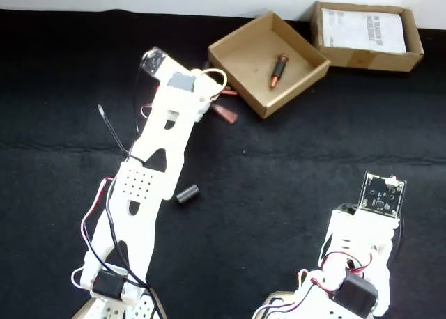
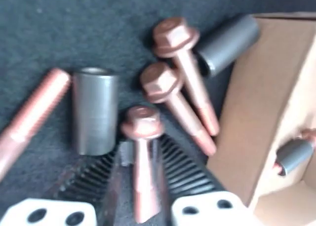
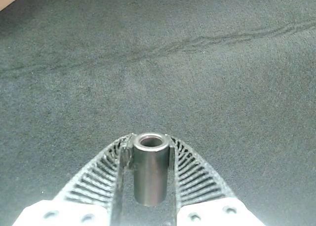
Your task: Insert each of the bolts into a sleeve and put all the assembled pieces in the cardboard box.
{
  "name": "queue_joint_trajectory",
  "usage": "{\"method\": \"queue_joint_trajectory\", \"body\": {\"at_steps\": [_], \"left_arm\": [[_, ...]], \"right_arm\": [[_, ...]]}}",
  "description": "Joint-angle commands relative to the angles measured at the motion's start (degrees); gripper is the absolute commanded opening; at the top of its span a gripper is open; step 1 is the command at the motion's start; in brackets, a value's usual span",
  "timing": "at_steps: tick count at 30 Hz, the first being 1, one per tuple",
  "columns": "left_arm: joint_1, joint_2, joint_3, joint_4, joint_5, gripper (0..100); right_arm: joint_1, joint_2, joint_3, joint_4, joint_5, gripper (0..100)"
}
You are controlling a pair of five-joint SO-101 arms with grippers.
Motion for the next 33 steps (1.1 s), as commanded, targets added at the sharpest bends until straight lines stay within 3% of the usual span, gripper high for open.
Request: {"method": "queue_joint_trajectory", "body": {"at_steps": [1,7,13,19,22,28,33], "left_arm": [[-1.6,0.0,-0.4,1.1,-1.0,1],[1.9,-0.7,-4.3,10.6,-7.8,1],[8.0,-3.1,-15.3,22.5,-17.5,1],[10.2,-3.4,-26.9,27.6,-27.0,1],[9.6,-4.4,-27.1,28.0,-30.3,1],[8.4,-8.3,-27.0,29.7,-34.7,1],[8.2,-13.3,-26.9,30.6,-37.8,1]], "right_arm": [[-0.4,-0.6,-0.2,0.1,0.6,0.6],[-0.7,-0.6,-0.1,-0.2,0.6,0.6],[-6.3,-1.2,2.9,-3.2,0.2,0.6],[-10.4,-1.2,8.3,-11.3,0.2,0.6],[-13.4,-1.2,10.6,-14.4,-0.1,0.6],[-19.5,-1.2,13.9,-20.3,-11.8,0.6],[-25.3,-1.2,15.6,-24.1,-16.5,0.6]]}}
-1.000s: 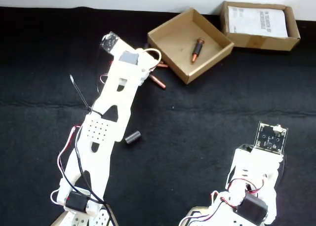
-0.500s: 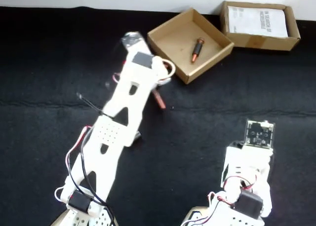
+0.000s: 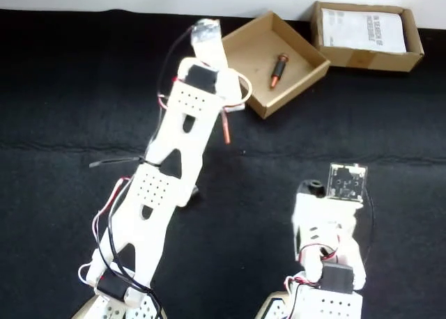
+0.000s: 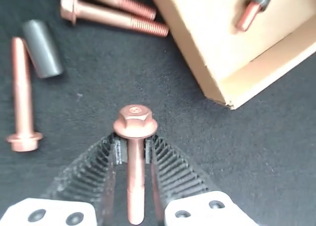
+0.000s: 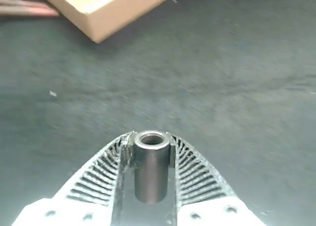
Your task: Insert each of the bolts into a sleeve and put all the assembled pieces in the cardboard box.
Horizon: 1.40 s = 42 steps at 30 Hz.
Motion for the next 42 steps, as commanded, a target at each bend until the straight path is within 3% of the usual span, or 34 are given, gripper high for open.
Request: {"method": "queue_joint_trajectory", "body": {"at_steps": [1,23,32,35,42], "left_arm": [[-0.7,-8.0,-2.6,0.4,-2.4,1],[2.2,-33.3,-2.5,2.5,-22.3,1],[6.9,-42.3,-2.5,2.8,-23.3,1],[8.7,-46.5,-2.2,2.8,-27.4,1],[9.9,-59.0,13.3,2.8,-30.5,1]], "right_arm": [[-3.8,-0.9,0.7,-3.3,-2.9,0.6],[-22.5,-0.7,9.0,-20.7,-3.3,0.7],[-24.7,-0.8,9.1,-20.8,-3.3,0.7],[-24.7,-0.8,9.1,-20.8,-3.3,0.7],[-24.7,-0.8,9.1,-20.8,-3.2,0.7]]}}
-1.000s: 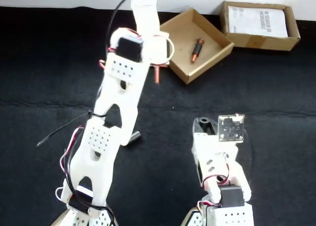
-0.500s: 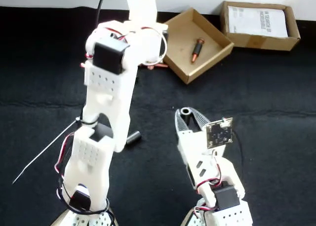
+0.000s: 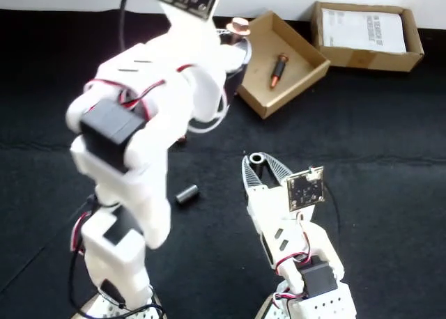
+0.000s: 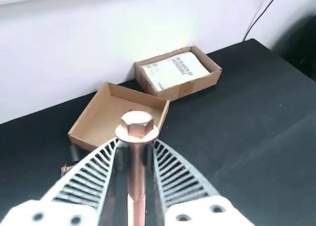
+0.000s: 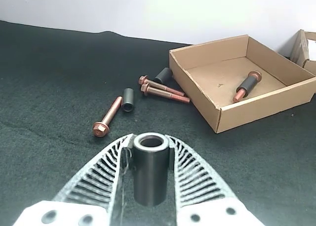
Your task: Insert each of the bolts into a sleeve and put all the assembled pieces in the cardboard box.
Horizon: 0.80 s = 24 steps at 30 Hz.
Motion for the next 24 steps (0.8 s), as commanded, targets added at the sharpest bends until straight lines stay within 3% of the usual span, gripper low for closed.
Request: {"method": "queue_joint_trajectory", "body": {"at_steps": [1,11,19,24], "left_arm": [[0.7,-8.7,10.6,0.1,-0.4,1],[0.2,-24.5,43.8,-2.3,1.0,1],[0.2,-27.6,63.3,-16.2,9.8,1],[0.2,-30.9,79.5,-29.0,10.9,1]], "right_arm": [[-0.5,-0.8,7.9,-1.2,-0.5,0.7],[-2.8,-0.8,7.9,-1.3,-0.5,0.7],[-4.0,-0.8,7.9,-1.3,-0.5,0.7],[-4.0,-0.8,7.9,-1.3,-0.5,0.7]]}}
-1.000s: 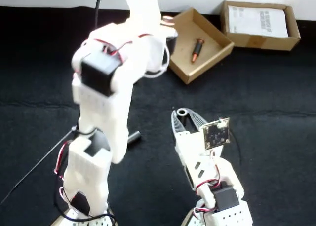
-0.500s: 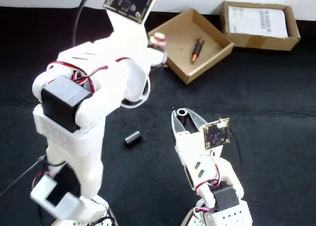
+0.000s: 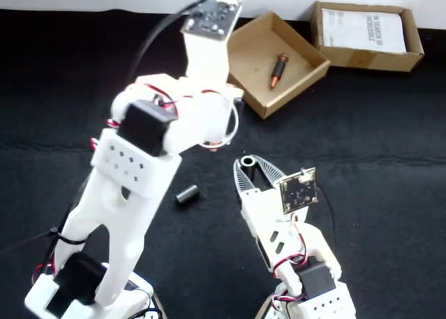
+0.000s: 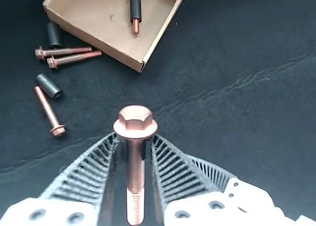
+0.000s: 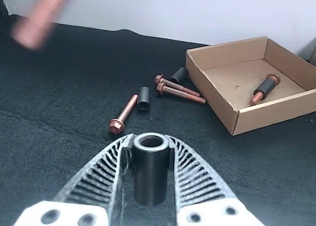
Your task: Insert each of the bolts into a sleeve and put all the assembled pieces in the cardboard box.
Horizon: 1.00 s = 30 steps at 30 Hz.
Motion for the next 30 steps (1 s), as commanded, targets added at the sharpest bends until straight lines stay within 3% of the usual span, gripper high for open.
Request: {"method": "queue_joint_trajectory", "body": {"at_steps": [1,8,16,30], "left_arm": [[0.3,-4.9,10.9,-10.6,0.8,1],[2.1,-16.1,37.0,-35.7,1.1,1],[5.1,-30.8,58.6,-57.5,1.2,1],[5.1,-41.0,67.2,-71.6,1.3,1]], "right_arm": [[-0.4,-0.8,7.9,-1.3,-0.5,0.7],[-0.3,-0.8,7.9,-1.3,-0.5,0.7],[-0.3,-0.5,7.9,-1.3,-0.5,0.7],[-0.5,-0.4,7.9,-1.2,-4.3,0.7]]}}
